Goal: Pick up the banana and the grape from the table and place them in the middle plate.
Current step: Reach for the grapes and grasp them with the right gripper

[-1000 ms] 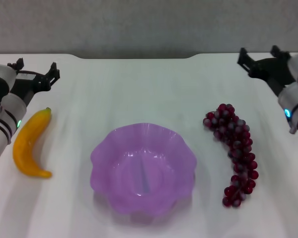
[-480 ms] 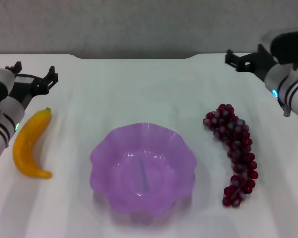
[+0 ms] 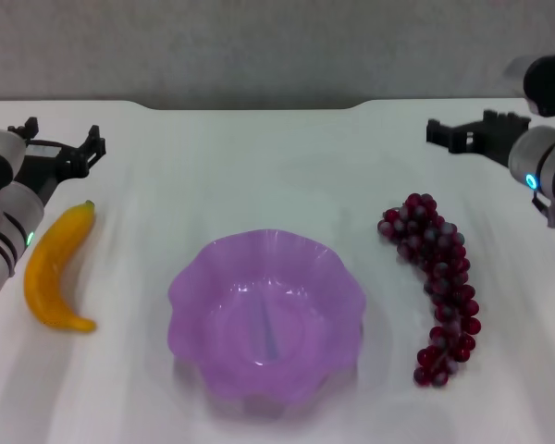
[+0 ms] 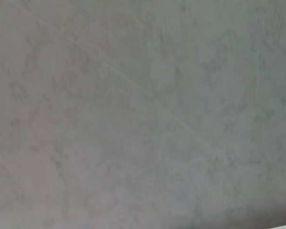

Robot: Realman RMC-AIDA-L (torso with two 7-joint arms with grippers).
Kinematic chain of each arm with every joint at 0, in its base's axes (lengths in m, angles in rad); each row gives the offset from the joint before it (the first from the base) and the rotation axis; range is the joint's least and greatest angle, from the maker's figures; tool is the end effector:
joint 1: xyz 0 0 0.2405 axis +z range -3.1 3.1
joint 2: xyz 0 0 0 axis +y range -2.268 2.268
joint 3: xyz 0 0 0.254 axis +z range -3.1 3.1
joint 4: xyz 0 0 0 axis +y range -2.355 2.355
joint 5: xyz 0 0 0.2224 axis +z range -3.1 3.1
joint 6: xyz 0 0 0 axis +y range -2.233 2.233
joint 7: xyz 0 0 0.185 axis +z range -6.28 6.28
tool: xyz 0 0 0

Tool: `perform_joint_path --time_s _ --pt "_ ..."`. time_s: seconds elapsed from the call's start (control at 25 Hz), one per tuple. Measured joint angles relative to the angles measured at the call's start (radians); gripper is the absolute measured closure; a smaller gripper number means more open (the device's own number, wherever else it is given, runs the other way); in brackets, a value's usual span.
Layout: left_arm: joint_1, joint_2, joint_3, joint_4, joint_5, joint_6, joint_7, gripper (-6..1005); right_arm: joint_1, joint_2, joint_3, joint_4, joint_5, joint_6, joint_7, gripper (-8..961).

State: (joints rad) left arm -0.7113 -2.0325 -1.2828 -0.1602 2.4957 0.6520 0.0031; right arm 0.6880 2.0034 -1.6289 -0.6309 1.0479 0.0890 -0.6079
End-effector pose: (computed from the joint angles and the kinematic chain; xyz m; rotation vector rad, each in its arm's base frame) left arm -0.3128 0.4815 -0.0082 -1.6287 -0.6215 -0.3973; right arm 0.2555 0.5104 -0.0309 -1.8516 0.8671 0.2661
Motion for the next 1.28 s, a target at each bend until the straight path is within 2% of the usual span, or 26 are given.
perform_joint_path --time_s 0.32,0.48,0.88,1.28 --pt "-0.003 -0.001 0.001 -0.004 0.000 0.000 0.000 102 0.008 0.003 0.004 0.008 -0.083 0.168 0.002 66" --pt "-0.004 -0.002 0.001 -0.005 0.000 0.000 0.000 102 0.005 0.005 -0.005 0.008 -0.088 0.206 0.004 66" --pt "-0.014 -0.003 0.001 -0.006 0.000 0.000 0.000 102 -0.002 0.013 -0.020 0.086 -0.076 0.154 0.005 66" --pt "-0.022 -0.006 0.001 -0.007 0.000 0.000 0.000 102 0.001 0.017 -0.194 0.095 0.018 0.099 0.007 67"
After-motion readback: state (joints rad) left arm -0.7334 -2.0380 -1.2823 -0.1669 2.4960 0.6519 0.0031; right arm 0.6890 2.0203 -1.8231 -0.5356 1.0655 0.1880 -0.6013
